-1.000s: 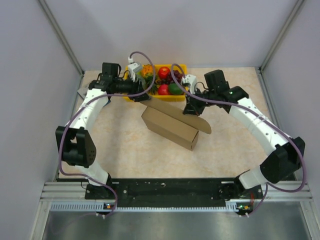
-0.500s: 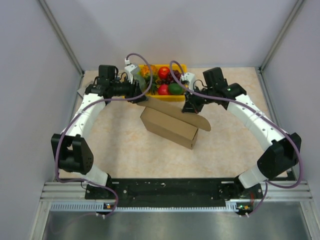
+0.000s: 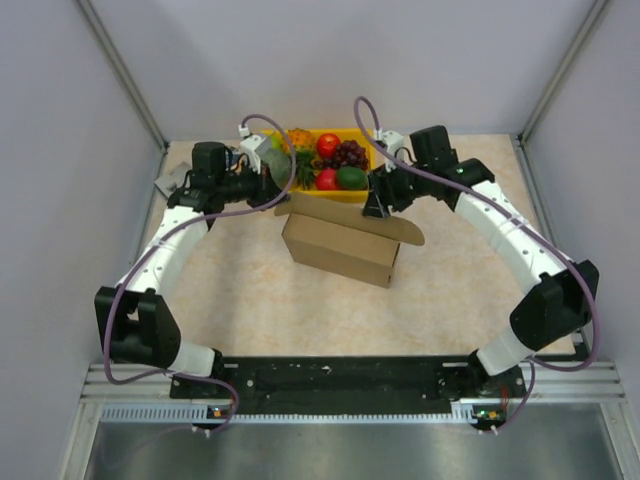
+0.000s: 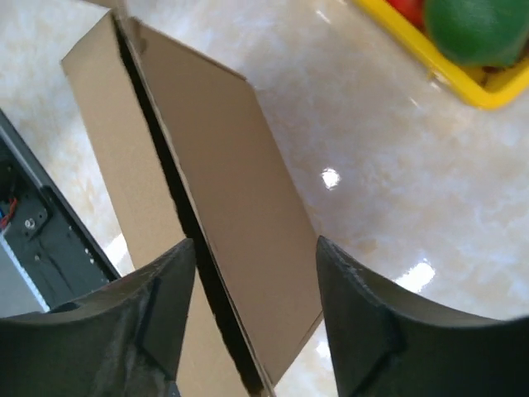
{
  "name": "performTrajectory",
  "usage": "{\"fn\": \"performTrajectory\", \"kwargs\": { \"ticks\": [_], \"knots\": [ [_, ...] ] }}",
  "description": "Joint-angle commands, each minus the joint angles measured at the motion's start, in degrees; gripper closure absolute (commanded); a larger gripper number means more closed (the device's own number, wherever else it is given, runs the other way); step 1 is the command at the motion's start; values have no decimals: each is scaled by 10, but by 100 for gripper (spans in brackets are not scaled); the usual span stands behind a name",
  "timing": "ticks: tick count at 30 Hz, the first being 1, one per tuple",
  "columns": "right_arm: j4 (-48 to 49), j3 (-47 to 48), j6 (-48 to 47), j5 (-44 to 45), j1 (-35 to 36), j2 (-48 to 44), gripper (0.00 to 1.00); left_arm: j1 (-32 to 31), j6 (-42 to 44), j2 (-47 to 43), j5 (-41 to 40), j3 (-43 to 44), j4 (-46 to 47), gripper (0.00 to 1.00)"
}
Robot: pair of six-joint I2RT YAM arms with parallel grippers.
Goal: Fold the paper box
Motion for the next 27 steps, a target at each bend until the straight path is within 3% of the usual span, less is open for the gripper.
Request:
{"fn": "performTrajectory", "kwargs": {
  "ticks": [1, 5, 11, 18, 27],
  "knots": [
    [11, 6, 102, -9, -64, -43, 34, -2, -43, -41, -55, -32, 75, 100],
    [0, -32, 90, -102, -147, -69, 28, -2, -33, -39, -64, -31, 64, 100],
    [3, -52, 12, -126, -183, -76, 29, -1, -13, -21, -53, -8, 50, 100],
    [11, -73, 8, -193, -203, -50, 44, 0, -12, -14, -57, 3, 43, 100],
    [14, -106, 59, -138, -202, -82, 49, 1, -16, -2, -55, 12, 44, 100]
  ]
}}
